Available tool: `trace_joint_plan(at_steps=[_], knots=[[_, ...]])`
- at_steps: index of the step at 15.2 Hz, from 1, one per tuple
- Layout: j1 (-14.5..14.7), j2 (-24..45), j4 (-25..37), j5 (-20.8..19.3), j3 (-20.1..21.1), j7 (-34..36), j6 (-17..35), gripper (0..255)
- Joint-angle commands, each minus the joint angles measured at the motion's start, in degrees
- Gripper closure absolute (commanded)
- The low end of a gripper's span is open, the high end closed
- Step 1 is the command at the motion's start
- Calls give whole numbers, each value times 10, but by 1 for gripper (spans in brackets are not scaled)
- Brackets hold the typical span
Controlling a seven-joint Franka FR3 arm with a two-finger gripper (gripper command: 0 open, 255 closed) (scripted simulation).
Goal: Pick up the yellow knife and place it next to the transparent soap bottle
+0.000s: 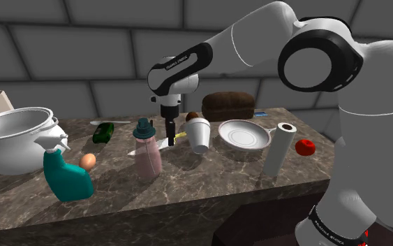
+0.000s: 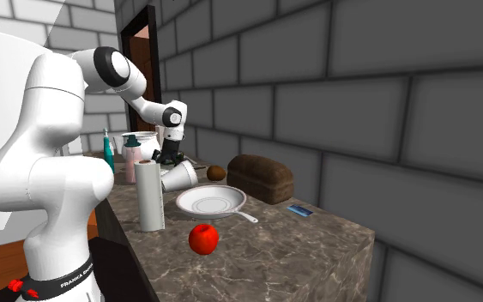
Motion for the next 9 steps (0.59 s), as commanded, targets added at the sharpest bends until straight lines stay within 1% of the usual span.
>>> trace_joint_plan(at_steps=[1,2,9], knots=[[-1,-12,17,-9,-5,7,-29,0],[-3,-16,28,-12,-7,9,-42,0],[-3,-16,28,-12,-7,9,-42,0]])
